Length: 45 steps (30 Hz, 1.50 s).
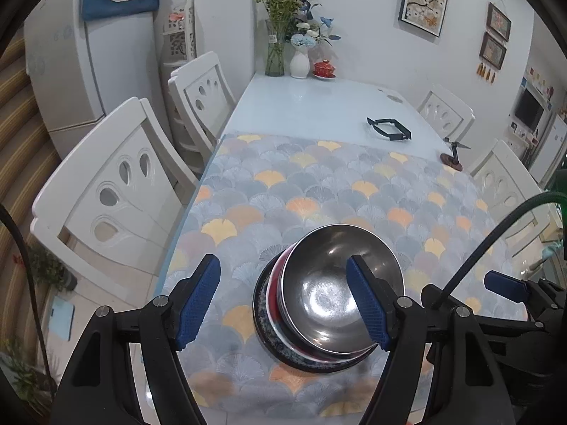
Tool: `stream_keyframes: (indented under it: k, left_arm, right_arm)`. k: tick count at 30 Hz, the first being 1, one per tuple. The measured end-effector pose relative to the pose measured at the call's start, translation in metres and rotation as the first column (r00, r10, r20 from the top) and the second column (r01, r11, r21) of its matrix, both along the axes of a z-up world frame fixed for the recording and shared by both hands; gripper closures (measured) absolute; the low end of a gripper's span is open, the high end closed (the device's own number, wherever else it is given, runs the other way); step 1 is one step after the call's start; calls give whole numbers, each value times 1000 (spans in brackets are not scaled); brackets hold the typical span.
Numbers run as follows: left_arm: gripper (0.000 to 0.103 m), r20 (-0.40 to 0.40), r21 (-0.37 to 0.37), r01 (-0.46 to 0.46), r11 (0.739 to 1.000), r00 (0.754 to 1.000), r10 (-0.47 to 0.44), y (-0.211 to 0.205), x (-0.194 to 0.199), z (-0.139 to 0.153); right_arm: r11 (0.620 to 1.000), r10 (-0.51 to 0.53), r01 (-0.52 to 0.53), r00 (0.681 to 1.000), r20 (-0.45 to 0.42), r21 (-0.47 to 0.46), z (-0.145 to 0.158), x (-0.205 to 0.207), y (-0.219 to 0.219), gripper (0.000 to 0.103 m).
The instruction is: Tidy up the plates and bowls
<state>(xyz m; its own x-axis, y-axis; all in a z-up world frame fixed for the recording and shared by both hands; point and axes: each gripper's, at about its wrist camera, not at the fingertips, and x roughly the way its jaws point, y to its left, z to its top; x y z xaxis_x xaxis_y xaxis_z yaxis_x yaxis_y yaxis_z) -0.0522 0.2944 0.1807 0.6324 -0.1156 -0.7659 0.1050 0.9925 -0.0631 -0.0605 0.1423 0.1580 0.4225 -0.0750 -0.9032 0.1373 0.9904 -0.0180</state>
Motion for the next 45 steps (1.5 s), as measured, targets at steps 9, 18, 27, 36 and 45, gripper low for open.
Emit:
stream_keyframes:
  k: [9, 18, 27, 36, 45]
  left_arm:
    - [31, -14, 2, -4, 1000, 1000, 5, 0, 1, -3]
    - [31, -49, 38, -48, 998, 998, 50, -5, 2, -6]
    - [31, -95, 49, -78, 996, 992, 83, -9, -2, -12]
    - [30, -57, 172, -172, 970, 981, 184, -4, 14, -2]
    - [30, -20, 187, -206, 961, 977, 213, -20, 18, 12]
  right_arm:
    - [1000, -4, 4, 1000, -5, -3, -1, 1, -2, 19]
    - [999, 31, -31, 999, -20, -13, -4, 3, -5, 19]
    - [998, 62, -62, 997, -39, 10, -7, 8, -11, 19]
    - [995, 80, -82, 996, -35, -56, 3, 8, -25, 19]
    - [991, 109, -110, 994, -25, -78, 14, 7, -50, 19]
